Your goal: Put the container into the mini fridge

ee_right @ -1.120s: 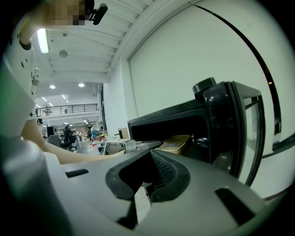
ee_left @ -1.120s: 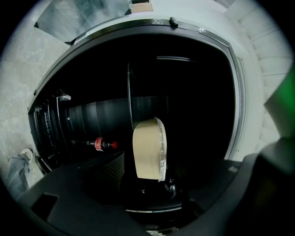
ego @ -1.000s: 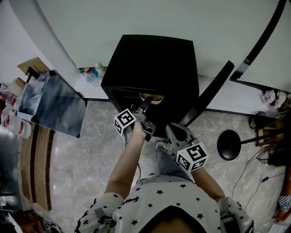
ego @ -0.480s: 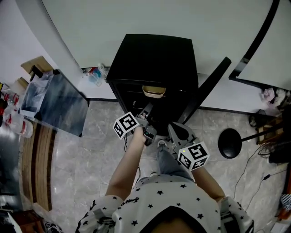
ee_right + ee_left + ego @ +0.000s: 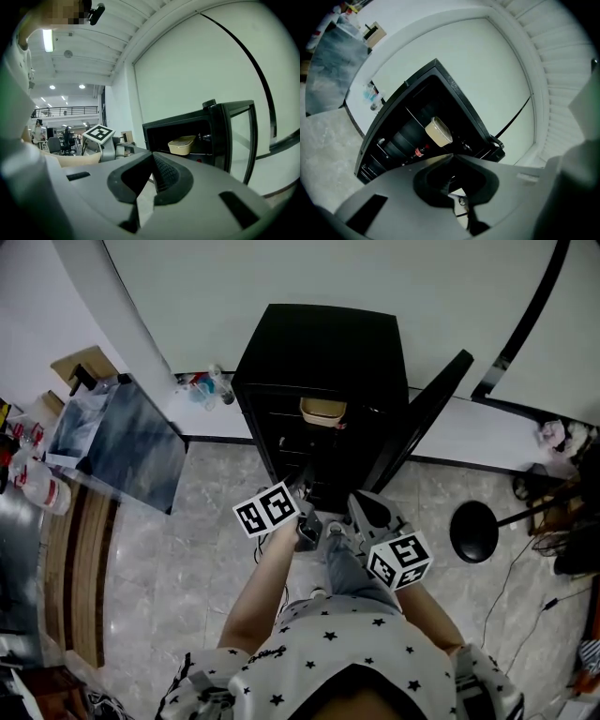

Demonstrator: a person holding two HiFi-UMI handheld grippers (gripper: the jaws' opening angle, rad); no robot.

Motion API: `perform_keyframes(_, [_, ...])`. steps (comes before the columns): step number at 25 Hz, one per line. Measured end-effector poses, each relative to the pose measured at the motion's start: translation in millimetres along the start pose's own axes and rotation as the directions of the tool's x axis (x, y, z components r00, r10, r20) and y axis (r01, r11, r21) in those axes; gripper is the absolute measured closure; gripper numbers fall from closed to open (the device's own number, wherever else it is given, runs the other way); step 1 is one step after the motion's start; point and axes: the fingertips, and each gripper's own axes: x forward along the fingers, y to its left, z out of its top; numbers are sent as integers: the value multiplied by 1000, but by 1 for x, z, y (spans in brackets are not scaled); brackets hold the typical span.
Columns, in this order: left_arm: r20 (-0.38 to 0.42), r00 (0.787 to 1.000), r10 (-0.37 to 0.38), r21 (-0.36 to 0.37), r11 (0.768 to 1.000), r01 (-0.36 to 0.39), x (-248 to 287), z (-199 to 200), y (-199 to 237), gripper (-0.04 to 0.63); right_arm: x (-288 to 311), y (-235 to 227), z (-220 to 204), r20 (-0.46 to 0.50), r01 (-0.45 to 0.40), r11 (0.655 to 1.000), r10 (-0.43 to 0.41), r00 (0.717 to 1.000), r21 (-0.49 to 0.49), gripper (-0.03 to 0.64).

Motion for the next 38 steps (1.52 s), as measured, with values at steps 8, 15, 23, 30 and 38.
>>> perform_keyframes(8, [-29,996,81,250,966,-71,-49,-26,-11,583,-23,20,-6,9,-4,1000,4,1000,3,624])
perform_keyframes(15, [-28,992,123,391,915,-102,-86,-44,-16,583,-36,36,-14,15,-14,1000,14,1000,7,624])
perform_keyframes(23, [-39,987,158,487,865,-119,-119,-65,-22,583,-49,48,-21,11,-13,1000,13,1000,20,624])
perform_keyframes(30, [-55,987,153,488,866,-107,-128,-77,-25,583,-56,48,-28,5,-9,999,9,1000,37,624])
perform_keyframes(38, [-53,988,148,484,869,-104,-128,-74,-25,583,-54,46,-28,0,4,999,-4,1000,42,625])
